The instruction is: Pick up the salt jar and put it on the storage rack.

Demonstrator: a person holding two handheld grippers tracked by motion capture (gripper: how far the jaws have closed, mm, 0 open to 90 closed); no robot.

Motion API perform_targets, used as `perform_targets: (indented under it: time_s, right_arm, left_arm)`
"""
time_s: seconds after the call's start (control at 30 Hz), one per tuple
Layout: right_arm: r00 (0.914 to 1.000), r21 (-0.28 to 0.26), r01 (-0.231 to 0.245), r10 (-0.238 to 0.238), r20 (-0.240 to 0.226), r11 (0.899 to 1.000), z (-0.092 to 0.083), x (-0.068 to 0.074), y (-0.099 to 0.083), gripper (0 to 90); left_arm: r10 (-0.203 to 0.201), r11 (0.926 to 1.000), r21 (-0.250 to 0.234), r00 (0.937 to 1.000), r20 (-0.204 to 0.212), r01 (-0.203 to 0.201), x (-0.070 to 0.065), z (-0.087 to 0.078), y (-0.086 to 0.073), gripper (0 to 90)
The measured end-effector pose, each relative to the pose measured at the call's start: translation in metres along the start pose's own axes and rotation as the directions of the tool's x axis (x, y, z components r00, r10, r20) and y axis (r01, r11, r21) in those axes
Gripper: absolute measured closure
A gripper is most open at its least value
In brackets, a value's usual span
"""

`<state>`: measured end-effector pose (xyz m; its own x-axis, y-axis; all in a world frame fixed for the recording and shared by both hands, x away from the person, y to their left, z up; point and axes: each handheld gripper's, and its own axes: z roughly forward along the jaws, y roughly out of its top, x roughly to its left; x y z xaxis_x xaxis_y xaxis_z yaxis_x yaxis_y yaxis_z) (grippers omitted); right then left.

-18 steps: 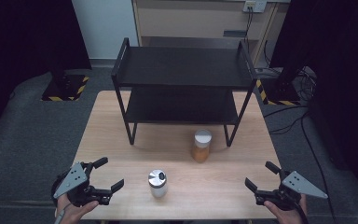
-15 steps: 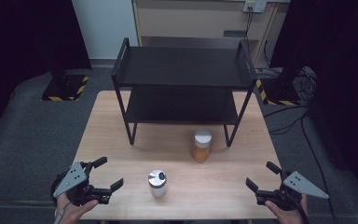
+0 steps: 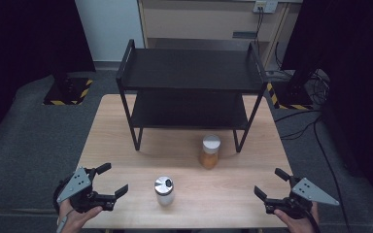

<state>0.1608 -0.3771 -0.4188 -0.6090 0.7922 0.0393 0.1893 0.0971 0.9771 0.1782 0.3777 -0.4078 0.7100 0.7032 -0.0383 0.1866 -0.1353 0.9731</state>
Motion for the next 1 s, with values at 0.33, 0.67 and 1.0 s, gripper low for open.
perform_targets:
  time_s: [0.33, 0.67, 1.0]
  right_arm:
    - [0.9999, 0.007, 0.015, -0.015, -0.004, 1.000, -0.002, 0.003, 0.002, 2.0]
    - [0.9998, 0.003, 0.018, -0.018, -0.006, 1.000, -0.002, 0.004, 0.001, 1.9]
    - [0.9998, 0.009, 0.017, -0.017, -0.009, 1.000, -0.002, 0.003, 0.001, 1.9]
  left_arm:
    - [0.001, 1.0000, -0.007, 0.9999, -0.011, -0.001, -0.003, -0.003, 0.000, 2.8]
    - [-0.003, 1.0000, -0.008, 0.9999, -0.012, 0.003, -0.005, -0.004, 0.001, 2.0]
    - [-0.028, 0.9995, 0.016, 0.9987, 0.043, 0.027, 0.006, 0.001, 0.005, 1.6]
